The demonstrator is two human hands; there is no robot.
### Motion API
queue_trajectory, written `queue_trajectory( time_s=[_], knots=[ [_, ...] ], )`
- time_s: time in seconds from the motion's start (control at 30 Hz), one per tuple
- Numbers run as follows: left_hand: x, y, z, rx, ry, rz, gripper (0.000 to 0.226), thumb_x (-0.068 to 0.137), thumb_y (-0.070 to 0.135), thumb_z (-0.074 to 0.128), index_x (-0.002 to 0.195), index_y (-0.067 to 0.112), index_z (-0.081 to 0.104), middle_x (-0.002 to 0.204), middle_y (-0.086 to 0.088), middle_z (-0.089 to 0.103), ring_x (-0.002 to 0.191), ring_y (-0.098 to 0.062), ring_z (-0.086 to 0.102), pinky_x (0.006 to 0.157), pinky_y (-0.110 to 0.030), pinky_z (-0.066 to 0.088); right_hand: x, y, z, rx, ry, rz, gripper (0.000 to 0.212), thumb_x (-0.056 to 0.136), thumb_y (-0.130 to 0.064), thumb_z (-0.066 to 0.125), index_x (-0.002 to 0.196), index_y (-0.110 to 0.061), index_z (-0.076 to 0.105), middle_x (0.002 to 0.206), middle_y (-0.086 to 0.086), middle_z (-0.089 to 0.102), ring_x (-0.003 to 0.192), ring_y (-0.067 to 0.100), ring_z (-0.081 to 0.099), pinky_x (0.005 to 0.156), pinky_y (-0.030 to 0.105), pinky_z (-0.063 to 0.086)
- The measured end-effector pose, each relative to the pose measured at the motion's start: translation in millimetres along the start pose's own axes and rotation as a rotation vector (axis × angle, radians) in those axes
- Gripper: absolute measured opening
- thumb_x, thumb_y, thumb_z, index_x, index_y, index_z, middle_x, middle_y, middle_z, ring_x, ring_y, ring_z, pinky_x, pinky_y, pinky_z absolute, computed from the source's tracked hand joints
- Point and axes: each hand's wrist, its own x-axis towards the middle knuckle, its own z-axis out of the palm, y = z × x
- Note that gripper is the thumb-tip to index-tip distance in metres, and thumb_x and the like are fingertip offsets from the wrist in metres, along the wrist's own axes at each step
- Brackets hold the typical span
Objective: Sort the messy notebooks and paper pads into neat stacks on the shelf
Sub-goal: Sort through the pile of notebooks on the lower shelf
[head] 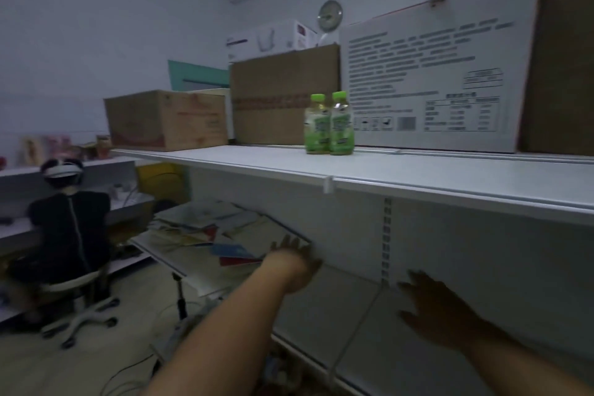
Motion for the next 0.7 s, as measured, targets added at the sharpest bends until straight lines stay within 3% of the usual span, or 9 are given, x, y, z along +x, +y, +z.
queue_trajectory(
  time_s=[0.07,0.13,0.33,0.43,0.53,0.7],
  knots=[
    [-15.3,-54.6,-3.3,-0.025,0.043,-0.058,0.057,0.099,0.050,0.023,0.144,0.018,0.033,0.152,-0.012,0.027,0.142,-0.029,0.019,0.114,-0.046,0.020,23.9,-65.9,-8.0,0.053,-0.227,-0.073,0.061,0.098,-0.049,0.032,0.151,-0.024,0.015,0.159,0.006,0.000,0.147,0.023,0.001,0.120,0.038,0.009],
    [-28.9,-93.1,-2.8,-0.028,0.034,-0.090,0.057,0.099,0.051,0.023,0.145,0.018,0.033,0.152,-0.011,0.029,0.141,-0.028,0.021,0.114,-0.047,0.019,47.5,-102.9,-6.1,0.074,-0.255,-0.114,0.064,0.097,-0.049,0.033,0.151,-0.025,0.008,0.159,0.006,-0.009,0.147,0.021,-0.008,0.120,0.037,0.001],
    [-41.5,-162.9,-3.8,-0.070,0.039,-0.110,0.059,0.099,0.052,0.022,0.149,0.021,0.024,0.158,-0.001,0.018,0.147,-0.023,0.004,0.118,-0.046,0.006,111.1,-174.9,1.5,0.129,-0.238,-0.187,0.071,0.095,-0.047,0.040,0.152,-0.021,0.006,0.160,0.005,-0.003,0.147,0.021,0.001,0.120,0.035,0.006],
    [-28.9,-186.3,0.2,-0.077,0.046,-0.128,0.059,0.098,0.053,0.023,0.149,0.023,0.024,0.158,-0.001,0.016,0.148,-0.021,0.002,0.118,-0.046,0.005,144.3,-199.7,9.1,0.110,-0.182,-0.254,0.069,0.094,-0.043,0.044,0.151,-0.022,0.010,0.159,0.007,0.007,0.146,0.025,0.009,0.118,0.037,0.015],
    [-7.7,-212.3,6.2,-0.065,0.025,-0.145,0.061,0.097,0.056,0.024,0.150,0.024,0.024,0.160,-0.001,0.013,0.148,-0.020,0.000,0.120,-0.045,0.003,185.0,-218.8,20.4,0.115,-0.196,-0.273,0.063,0.095,-0.038,0.042,0.150,-0.021,0.015,0.159,0.007,0.004,0.147,0.024,0.003,0.119,0.040,0.010],
    [33.9,-264.5,-8.1,0.072,0.044,-0.179,0.058,0.098,0.054,0.025,0.149,0.026,0.024,0.159,-0.003,0.014,0.147,-0.022,0.002,0.120,-0.044,0.004,266.2,-244.4,42.9,0.154,-0.139,-0.318,0.064,0.095,-0.048,0.041,0.149,-0.019,0.021,0.158,0.009,0.008,0.146,0.025,0.009,0.117,0.040,0.017]
  ],
)
